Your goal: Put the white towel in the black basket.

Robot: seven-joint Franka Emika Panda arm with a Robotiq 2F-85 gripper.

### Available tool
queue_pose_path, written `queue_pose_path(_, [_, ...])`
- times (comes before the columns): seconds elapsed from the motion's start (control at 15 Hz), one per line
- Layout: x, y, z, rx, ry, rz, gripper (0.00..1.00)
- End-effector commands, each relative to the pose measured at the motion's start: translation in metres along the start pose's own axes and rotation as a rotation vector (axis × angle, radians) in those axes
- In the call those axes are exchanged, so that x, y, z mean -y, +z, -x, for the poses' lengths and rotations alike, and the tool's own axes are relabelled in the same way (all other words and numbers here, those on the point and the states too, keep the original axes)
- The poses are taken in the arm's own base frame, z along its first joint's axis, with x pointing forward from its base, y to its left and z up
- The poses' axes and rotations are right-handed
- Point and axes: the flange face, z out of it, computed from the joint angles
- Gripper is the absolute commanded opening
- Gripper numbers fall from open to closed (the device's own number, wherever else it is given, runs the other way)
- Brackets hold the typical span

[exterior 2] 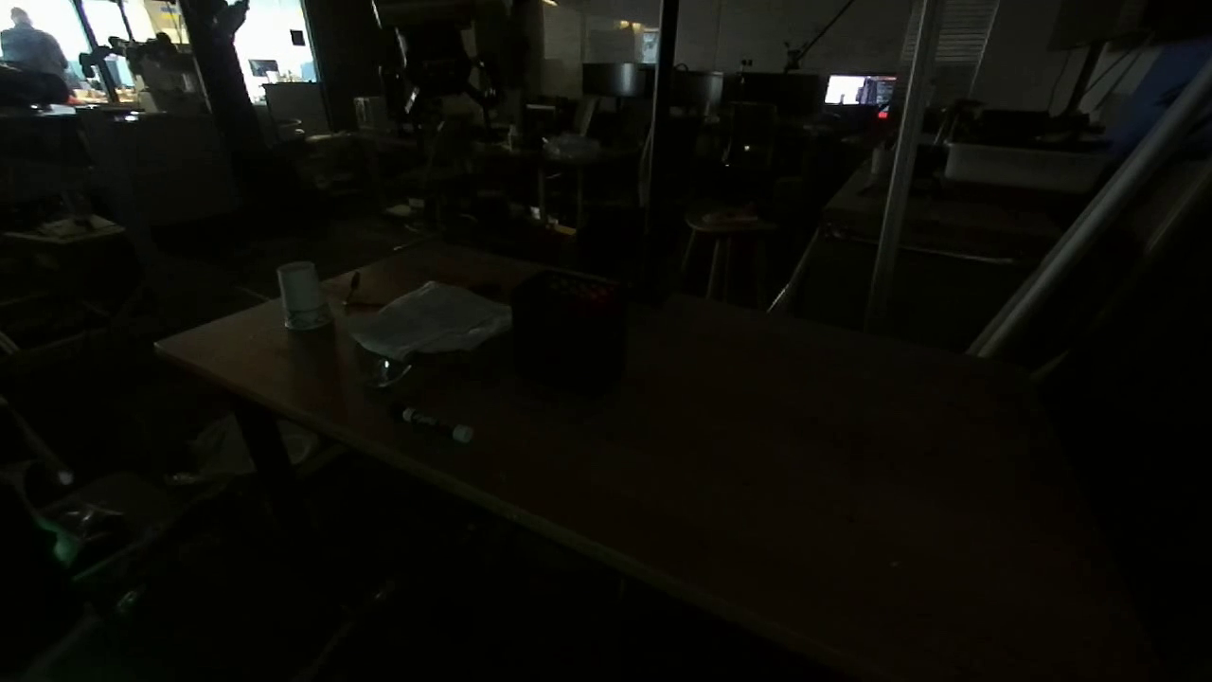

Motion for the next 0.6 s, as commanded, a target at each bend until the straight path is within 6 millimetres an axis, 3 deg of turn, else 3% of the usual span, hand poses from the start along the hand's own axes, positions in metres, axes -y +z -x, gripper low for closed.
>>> queue_pose_path(0.0, [-0.007, 0.042, -0.025, 0.003, -0.047, -0.041, 1.00])
queue_pose_path(0.53, [-0.017, 0.156, -0.050, 0.034, -0.015, -0.076, 1.00])
